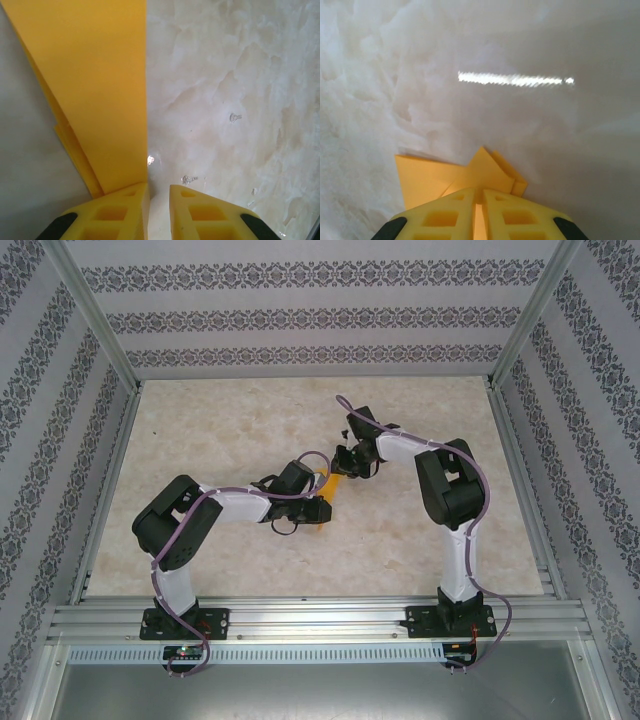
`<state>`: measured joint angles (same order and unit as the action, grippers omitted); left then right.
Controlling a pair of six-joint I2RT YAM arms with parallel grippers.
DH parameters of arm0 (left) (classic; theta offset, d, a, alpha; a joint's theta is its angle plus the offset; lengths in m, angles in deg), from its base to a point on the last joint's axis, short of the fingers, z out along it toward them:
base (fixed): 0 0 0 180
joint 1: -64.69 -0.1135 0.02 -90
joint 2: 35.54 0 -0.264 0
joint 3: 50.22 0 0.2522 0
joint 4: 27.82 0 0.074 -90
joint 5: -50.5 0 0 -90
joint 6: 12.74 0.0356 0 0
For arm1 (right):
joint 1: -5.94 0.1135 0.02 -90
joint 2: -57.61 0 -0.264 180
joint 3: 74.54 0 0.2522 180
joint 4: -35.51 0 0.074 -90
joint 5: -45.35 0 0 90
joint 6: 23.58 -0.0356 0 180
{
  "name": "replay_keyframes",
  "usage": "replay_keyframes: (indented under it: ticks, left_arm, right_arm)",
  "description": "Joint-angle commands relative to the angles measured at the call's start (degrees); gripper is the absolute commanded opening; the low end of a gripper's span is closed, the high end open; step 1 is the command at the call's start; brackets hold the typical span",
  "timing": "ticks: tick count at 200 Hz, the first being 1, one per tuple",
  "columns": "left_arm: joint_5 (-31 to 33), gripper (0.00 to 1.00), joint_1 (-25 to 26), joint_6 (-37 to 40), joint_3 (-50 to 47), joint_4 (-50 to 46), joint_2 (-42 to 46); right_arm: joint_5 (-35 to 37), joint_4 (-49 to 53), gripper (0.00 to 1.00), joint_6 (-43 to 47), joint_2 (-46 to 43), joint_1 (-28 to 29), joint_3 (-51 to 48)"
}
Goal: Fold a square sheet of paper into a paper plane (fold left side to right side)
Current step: Fold the wing for the fifth time at the center of the table.
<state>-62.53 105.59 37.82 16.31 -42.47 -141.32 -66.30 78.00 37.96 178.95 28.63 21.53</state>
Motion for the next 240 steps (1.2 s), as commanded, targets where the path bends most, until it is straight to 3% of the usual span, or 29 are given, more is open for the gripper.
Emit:
replay_keyframes:
  ticks: [1,56,89,128,165,192,240]
  left_arm:
    - [-1.11,0.21,0.40,0.60,-3.02,-7.39,-3.02]
    - [-1.10,0.21,0.40,0.62,-3.01,-7.31,-2.93]
    - [-1.09,0.21,0.47,0.69,-3.26,-6.95,-2.52]
    - [-1.28,0.22,0.49,0.89,-3.12,-6.31,-2.24]
    - [-1.40,0.22,0.58,1.02,-2.84,-6.27,-2.13]
    - [-1.32,0.22,0.58,1.01,-2.89,-6.20,-2.04]
    - [-1.48,0.21,0.58,1.08,-2.89,-6.47,-1.65]
  right_arm:
    - [8.97,-2.13,0.15,1.80,2.61,-3.15,2.44]
    - [9.75,-0.61,0.15,3.06,4.46,-4.64,5.39]
    - [9.88,-0.87,0.16,4.09,-0.83,-5.19,4.05]
    - [7.01,-2.48,0.19,4.21,-10.46,-4.79,-2.70]
    - [-1.12,-9.14,0.19,-0.88,-16.51,-1.67,-13.28]
    - [-6.38,-15.99,0.18,-6.72,-15.67,1.57,-17.72]
    - [-6.58,-18.96,0.18,-9.06,-9.44,4.45,-16.71]
